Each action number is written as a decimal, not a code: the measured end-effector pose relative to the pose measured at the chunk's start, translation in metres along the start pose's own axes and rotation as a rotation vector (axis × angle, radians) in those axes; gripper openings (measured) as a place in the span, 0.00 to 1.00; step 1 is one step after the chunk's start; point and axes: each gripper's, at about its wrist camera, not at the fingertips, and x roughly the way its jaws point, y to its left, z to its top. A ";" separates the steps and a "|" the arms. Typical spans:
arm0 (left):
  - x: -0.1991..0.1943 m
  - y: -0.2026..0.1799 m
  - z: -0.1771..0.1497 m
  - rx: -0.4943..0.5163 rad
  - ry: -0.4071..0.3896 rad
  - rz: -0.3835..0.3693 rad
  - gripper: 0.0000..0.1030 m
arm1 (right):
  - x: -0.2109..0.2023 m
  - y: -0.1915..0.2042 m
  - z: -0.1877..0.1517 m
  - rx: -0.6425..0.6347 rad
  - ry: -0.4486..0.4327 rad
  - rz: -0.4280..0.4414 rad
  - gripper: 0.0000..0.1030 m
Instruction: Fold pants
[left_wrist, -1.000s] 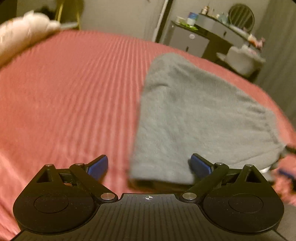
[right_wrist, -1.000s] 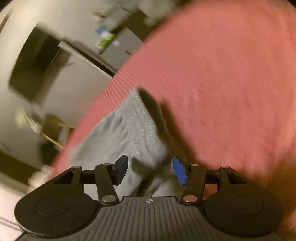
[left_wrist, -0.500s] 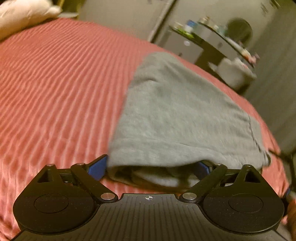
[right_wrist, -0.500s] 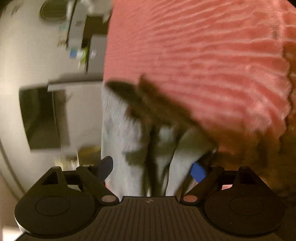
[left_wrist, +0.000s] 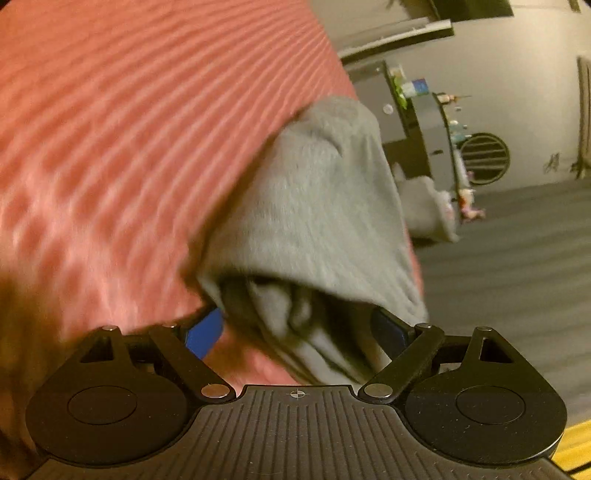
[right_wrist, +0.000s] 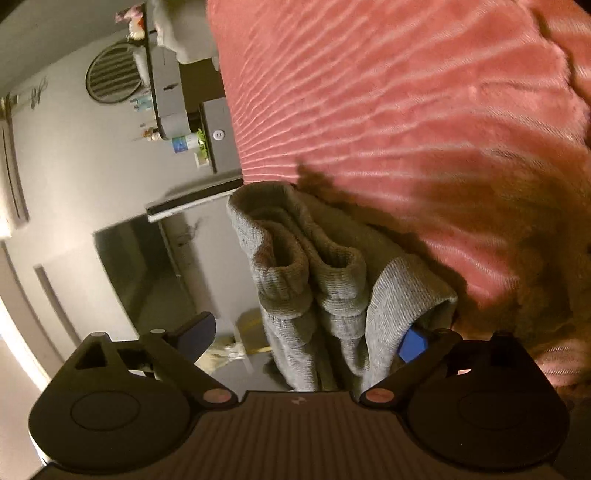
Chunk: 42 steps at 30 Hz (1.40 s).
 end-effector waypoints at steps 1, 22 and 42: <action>0.006 0.003 0.001 -0.030 0.018 -0.025 0.88 | 0.001 -0.002 0.000 0.009 0.023 0.012 0.96; 0.011 -0.009 0.019 0.036 -0.119 0.010 0.92 | 0.007 0.010 -0.002 -0.070 0.041 -0.013 0.96; 0.008 -0.025 0.027 0.196 -0.147 0.197 0.33 | 0.013 0.028 -0.005 -0.175 -0.146 -0.126 0.74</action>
